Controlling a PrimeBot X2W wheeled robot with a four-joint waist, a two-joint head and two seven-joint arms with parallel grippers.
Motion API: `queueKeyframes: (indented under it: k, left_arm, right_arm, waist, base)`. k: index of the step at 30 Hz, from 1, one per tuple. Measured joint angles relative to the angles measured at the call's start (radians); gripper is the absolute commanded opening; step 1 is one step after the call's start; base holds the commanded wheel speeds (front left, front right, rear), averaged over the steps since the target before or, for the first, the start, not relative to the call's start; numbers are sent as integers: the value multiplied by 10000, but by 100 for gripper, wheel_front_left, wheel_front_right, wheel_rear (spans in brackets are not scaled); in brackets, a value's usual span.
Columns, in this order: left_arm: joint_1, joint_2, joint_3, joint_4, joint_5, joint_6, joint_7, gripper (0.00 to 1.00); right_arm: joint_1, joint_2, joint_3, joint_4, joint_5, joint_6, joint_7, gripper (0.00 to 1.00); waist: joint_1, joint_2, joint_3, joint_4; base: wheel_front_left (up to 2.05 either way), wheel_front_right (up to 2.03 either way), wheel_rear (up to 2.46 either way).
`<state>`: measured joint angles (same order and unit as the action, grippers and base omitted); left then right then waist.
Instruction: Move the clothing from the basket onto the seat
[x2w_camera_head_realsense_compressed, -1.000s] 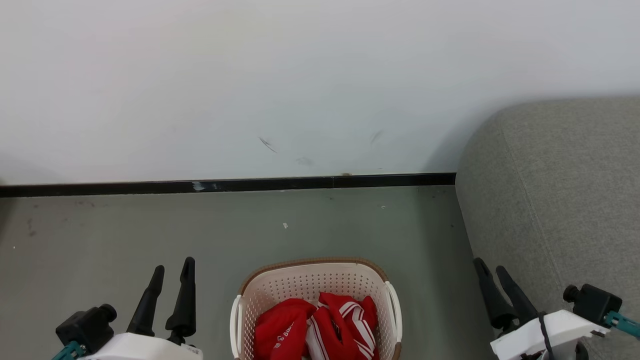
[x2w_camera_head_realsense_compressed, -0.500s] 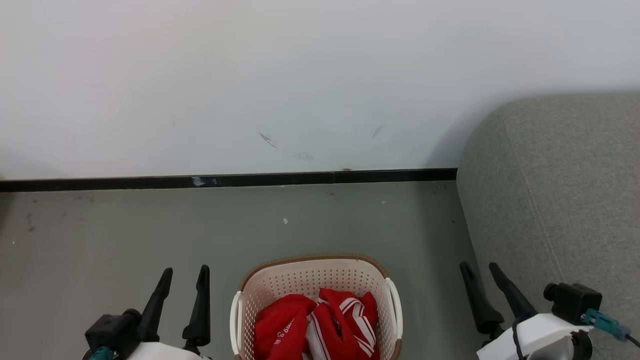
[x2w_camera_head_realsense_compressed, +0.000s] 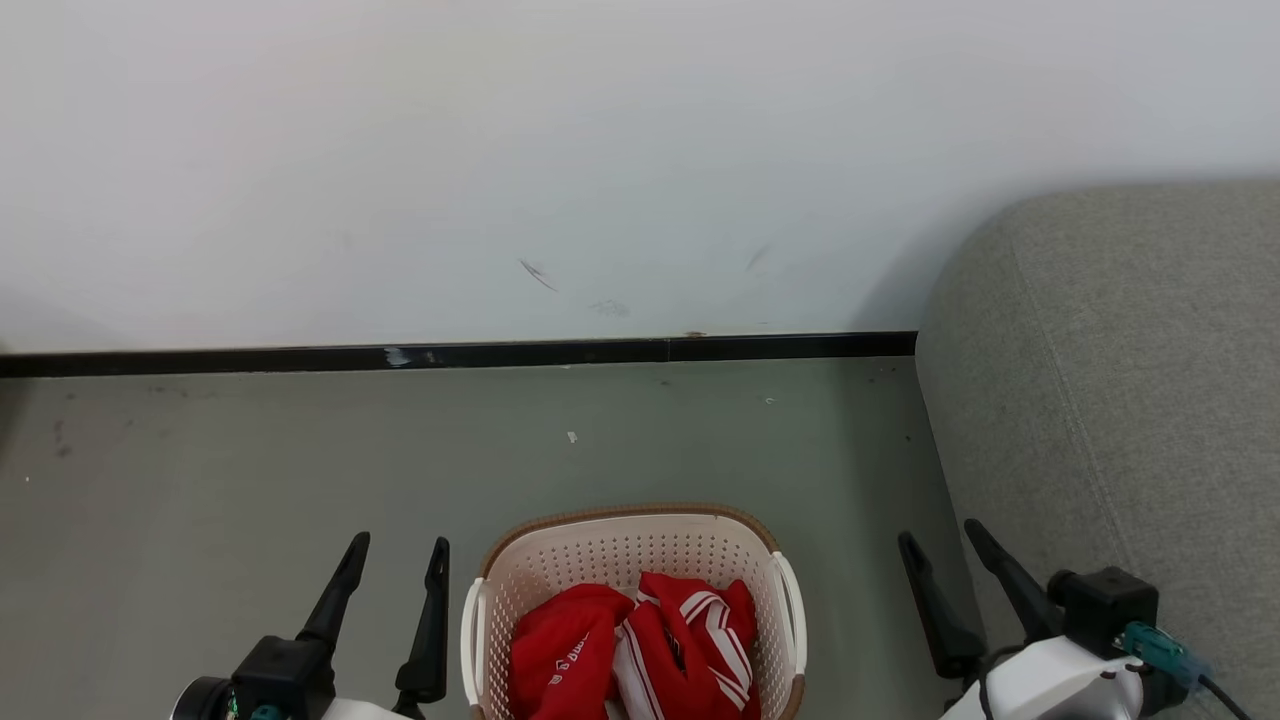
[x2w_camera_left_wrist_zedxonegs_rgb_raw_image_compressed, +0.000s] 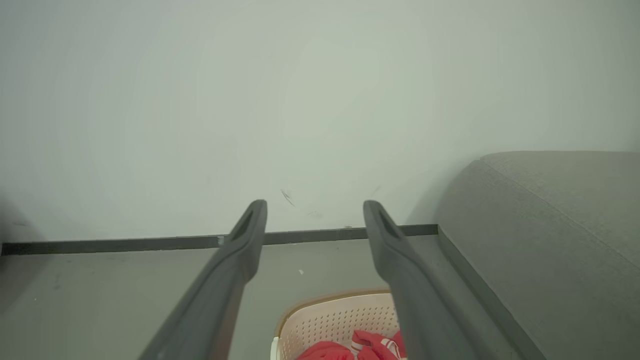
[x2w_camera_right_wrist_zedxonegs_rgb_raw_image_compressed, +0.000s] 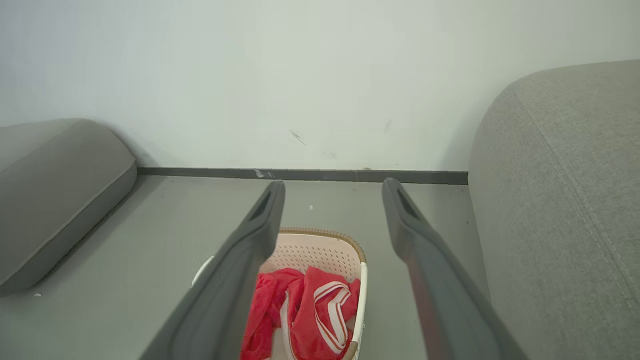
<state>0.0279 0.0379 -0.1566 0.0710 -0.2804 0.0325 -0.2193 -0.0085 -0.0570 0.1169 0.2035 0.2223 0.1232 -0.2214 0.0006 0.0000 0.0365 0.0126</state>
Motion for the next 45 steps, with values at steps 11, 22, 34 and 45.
queueKeyframes:
  k: [11,22,34,45]
  left_arm:
    - [0,31,-192,109,1129,188,-305,100]
    - [-1,31,-192,330,1110,255,-328,100]
    - [-2,31,-102,468,1055,368,-330,100]
    - [-2,29,-13,596,970,441,-328,100]
  right_arm:
    - [-1,134,-10,-86,-1699,2,-263,100]
    - [-1,134,-4,-94,-1569,2,-263,100]
    - [0,134,-58,-117,-1436,2,-263,100]
    - [8,134,-100,-165,-1430,2,-265,100]
  waist:
    - [0,0,27,4]
    - [-2,0,21,-9]
    - [-2,0,-22,-10]
    - [-2,0,-143,-5]
  base:
    - [0,0,0]
    - [0,0,0]
    - [0,0,0]
    - [0,0,0]
